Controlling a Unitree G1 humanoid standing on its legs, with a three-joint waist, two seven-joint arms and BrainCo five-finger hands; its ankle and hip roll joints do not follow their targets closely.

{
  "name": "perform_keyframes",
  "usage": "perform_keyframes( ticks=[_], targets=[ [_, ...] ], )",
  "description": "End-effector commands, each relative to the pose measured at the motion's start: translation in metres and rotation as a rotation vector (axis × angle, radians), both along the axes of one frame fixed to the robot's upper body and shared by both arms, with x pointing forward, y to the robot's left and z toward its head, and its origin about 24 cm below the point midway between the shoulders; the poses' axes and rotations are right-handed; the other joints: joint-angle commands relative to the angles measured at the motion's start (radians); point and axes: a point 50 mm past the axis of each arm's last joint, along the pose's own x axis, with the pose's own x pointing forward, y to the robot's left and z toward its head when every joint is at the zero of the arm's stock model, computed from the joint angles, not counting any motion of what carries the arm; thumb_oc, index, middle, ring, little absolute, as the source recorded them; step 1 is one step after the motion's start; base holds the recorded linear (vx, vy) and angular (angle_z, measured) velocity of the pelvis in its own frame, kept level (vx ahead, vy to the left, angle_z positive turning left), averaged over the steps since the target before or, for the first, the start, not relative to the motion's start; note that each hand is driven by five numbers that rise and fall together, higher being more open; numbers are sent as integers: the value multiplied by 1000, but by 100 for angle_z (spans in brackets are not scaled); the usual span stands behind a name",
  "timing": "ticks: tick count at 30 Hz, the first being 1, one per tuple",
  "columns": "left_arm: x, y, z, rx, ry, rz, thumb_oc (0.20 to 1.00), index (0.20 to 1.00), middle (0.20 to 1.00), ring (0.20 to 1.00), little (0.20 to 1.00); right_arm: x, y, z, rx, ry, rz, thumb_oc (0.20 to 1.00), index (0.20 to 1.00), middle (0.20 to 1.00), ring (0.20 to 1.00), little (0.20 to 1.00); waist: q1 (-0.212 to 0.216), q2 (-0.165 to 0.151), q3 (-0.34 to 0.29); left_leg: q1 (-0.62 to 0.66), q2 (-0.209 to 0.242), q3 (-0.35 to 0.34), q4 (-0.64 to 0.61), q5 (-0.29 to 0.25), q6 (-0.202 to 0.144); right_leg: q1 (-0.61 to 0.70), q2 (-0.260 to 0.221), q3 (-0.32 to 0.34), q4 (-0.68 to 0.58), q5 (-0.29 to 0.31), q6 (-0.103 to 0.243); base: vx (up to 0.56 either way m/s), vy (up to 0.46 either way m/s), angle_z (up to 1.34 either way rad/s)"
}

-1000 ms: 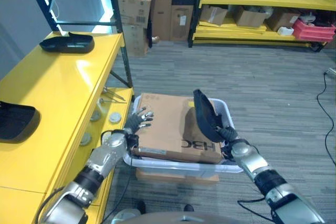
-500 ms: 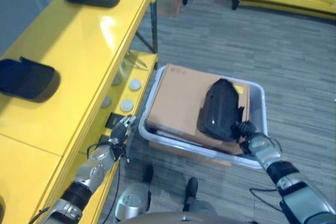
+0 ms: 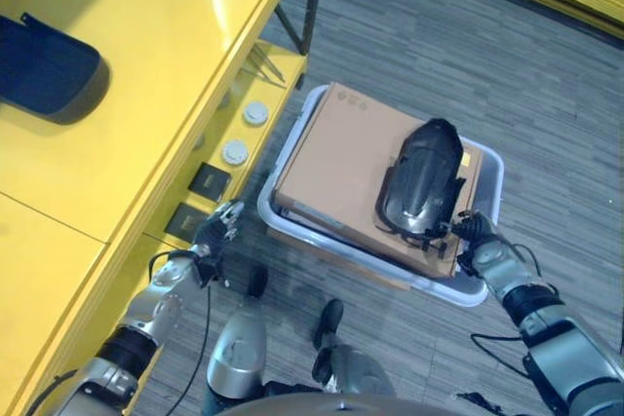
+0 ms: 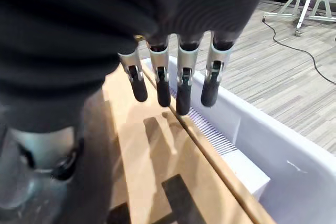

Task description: Move parts from the plastic box to the shelf.

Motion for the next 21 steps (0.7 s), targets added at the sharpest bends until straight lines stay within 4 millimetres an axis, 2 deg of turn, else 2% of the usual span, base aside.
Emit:
perform_keyframes(
  ticks=[1, 11, 14, 18, 21],
  targets=[
    [-5, -4, 6, 2, -45, -49, 1000, 1000, 1000, 1000, 1000, -13, -16, -1, -54, 30, -20, 1000, 1000, 1000, 1000, 1000, 6, -3, -108, -37, -3, 26, 75, -100, 26, -46, -15, -14, 89, -61, 56, 41, -17, 0],
    [-11, -3, 0, -5, -16, -43, 1000, 1000, 1000, 1000, 1000, -19, -18, -4, -13, -14, -71, 1000, 1000, 1000, 1000, 1000, 1, -4, -120, -23, 1, 35, 70, -102, 26, -35, -14, -7, 86, -63, 57, 18, -1, 0],
    [-11, -5, -3, -13, -13, -41, 1000, 1000, 1000, 1000, 1000, -21, -18, -5, -32, -63, -157, 1000, 1000, 1000, 1000, 1000, 0, 2, -120, -22, 1, 37, 74, -103, 26, -33, -16, -4, 87, -62, 56, 19, 36, -1],
    [-10, -7, -2, -26, -23, -42, 1000, 1000, 1000, 1000, 1000, -21, -24, 0, -51, -152, -259, 1000, 1000, 1000, 1000, 1000, -2, 9, -118, -26, -1, 38, 79, -105, 28, -36, -18, 0, 88, -62, 58, 0, 0, 0],
    [-4, -11, 7, -53, -77, -55, 1000, 1000, 1000, 1000, 1000, -14, -33, 14, -37, -274, -357, 1000, 1000, 1000, 1000, 1000, 3, 24, -105, -47, -8, 30, 93, -108, 30, -51, -25, -2, 96, -61, 60, -35, 40, -2]
  ],
)
